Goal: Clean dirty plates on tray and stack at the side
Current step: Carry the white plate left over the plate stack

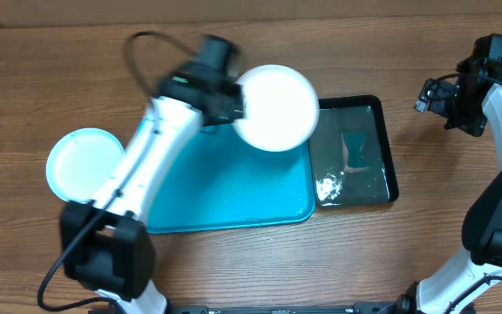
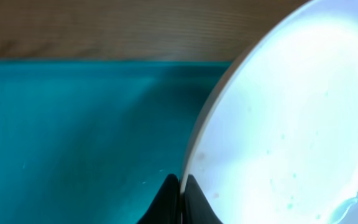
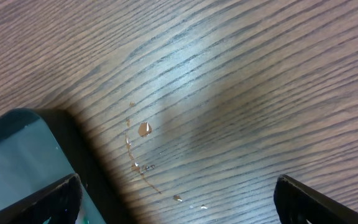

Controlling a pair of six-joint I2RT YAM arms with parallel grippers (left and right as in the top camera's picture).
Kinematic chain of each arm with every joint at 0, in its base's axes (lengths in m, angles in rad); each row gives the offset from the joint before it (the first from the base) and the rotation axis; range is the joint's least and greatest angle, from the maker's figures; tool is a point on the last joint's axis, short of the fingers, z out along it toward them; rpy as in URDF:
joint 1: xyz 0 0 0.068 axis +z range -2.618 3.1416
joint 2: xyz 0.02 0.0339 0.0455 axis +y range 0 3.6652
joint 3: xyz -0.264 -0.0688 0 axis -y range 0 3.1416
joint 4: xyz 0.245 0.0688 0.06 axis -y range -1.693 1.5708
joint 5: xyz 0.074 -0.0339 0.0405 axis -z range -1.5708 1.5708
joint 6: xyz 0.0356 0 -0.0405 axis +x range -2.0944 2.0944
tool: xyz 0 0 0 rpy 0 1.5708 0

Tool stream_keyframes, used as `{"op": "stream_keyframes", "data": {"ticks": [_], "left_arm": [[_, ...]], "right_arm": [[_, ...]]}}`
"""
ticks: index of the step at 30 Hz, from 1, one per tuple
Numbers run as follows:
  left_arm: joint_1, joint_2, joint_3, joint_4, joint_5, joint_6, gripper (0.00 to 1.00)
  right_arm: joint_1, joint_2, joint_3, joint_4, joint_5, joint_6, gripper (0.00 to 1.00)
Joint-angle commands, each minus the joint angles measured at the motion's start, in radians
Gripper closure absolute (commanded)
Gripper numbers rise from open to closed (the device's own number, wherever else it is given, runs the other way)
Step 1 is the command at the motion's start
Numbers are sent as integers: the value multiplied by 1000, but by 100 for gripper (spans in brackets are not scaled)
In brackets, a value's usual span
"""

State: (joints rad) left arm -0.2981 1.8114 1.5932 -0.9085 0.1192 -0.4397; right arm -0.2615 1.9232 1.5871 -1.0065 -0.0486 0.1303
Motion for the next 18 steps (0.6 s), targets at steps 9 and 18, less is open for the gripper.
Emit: {"op": "stream_keyframes", "data": {"ticks": [9,18], "left_arm": [[570,0,6,-256,145,74,96],[971,0,5,-295,-8,-8,96]], "right_arm": [[-3,-14,3,6,-5,1,0],[-3,-14,3,6,-5,1,0]]}}
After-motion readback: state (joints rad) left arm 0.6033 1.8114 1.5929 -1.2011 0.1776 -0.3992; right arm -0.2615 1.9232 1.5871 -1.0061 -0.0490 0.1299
